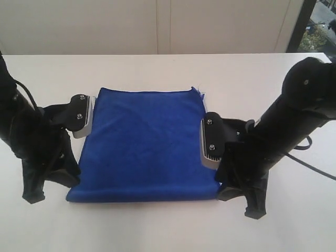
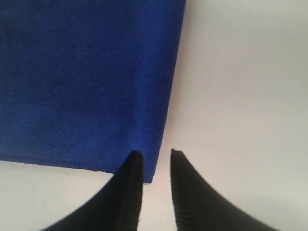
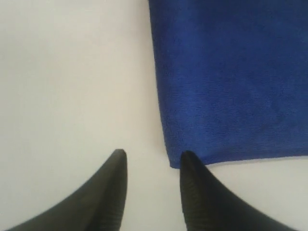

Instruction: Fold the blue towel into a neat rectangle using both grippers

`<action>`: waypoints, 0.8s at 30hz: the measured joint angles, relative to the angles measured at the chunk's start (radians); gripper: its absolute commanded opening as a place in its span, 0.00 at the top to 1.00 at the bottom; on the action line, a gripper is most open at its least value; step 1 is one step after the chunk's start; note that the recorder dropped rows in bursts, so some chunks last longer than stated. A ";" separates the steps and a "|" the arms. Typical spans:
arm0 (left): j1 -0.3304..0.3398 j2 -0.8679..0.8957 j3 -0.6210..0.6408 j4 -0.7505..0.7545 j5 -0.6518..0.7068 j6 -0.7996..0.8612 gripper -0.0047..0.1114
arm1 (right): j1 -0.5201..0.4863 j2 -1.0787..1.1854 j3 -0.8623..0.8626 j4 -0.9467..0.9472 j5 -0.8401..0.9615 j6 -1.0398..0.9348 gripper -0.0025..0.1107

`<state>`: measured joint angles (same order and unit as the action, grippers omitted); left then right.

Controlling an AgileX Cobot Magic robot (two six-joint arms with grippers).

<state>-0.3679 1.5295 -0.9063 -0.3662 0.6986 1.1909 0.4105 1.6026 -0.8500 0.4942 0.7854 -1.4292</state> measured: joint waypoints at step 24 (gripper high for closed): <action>0.000 0.000 0.169 -0.050 -0.247 0.221 0.55 | 0.007 0.124 0.011 0.075 -0.092 -0.065 0.66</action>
<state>-0.3679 1.5295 -0.7368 -0.4161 0.4517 1.4124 0.4177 1.7270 -0.8394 0.5693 0.6932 -1.4939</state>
